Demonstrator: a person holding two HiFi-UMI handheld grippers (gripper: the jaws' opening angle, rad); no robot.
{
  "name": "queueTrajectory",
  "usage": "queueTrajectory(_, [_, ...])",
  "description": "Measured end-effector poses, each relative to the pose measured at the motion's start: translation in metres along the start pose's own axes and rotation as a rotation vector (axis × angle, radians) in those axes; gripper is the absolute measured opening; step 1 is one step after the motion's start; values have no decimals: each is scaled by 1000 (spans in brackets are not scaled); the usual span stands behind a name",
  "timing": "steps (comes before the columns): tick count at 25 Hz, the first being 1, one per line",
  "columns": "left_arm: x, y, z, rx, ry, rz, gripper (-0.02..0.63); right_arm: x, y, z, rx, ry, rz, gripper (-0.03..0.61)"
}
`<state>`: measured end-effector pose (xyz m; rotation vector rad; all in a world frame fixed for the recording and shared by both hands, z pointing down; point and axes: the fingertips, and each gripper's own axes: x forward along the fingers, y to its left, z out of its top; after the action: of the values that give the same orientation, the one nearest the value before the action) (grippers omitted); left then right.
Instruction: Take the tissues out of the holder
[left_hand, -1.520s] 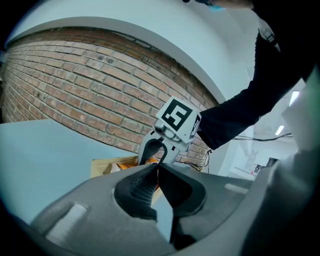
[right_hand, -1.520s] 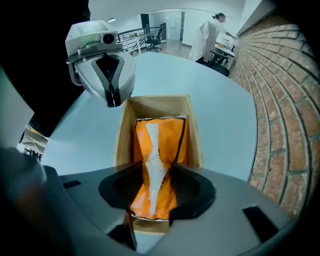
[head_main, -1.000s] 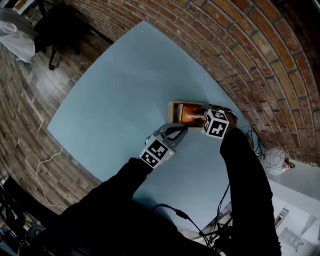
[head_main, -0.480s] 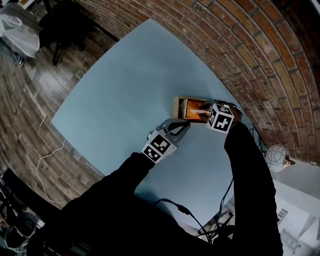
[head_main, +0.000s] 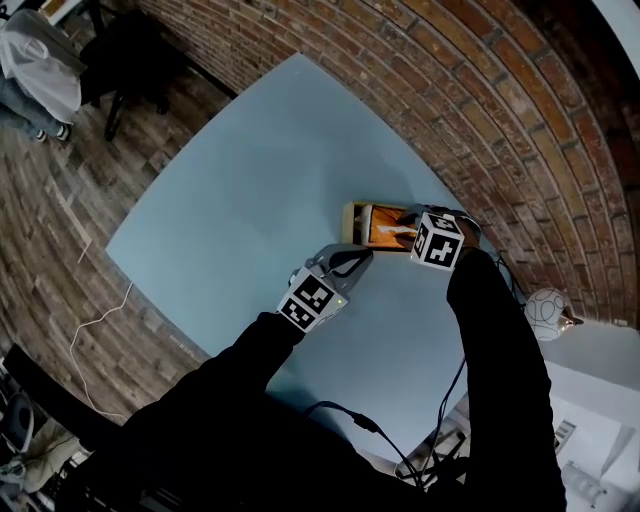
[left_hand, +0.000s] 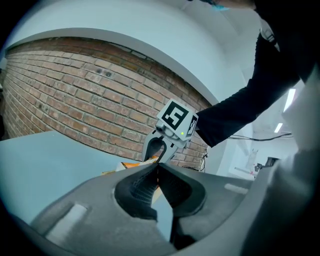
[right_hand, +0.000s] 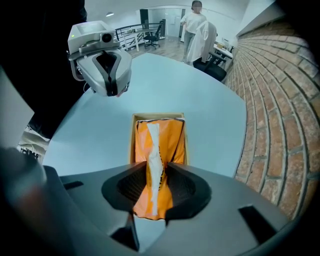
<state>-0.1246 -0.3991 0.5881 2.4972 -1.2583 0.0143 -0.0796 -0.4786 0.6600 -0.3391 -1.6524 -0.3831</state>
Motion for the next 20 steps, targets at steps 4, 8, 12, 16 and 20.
queueTrajectory(4, [-8, -3, 5, 8, -2, 4, 11, -9, 2, 3, 2, 7, -1, 127])
queueTrajectory(8, [-17, -7, 12, 18, -8, 5, 11, -24, 2, 5, 24, 4, -8, 127])
queueTrajectory(12, [-26, -11, 16, 35, -4, 4, 11, -36, 4, 7, 48, -4, -13, 127])
queueTrajectory(16, [-32, -14, 18, 44, -10, 6, 11, -47, 11, 9, 68, -7, -15, 127])
queueTrajectory(20, [-39, -19, 24, 59, -11, 5, 11, -60, 18, 11, 92, -16, -19, 127])
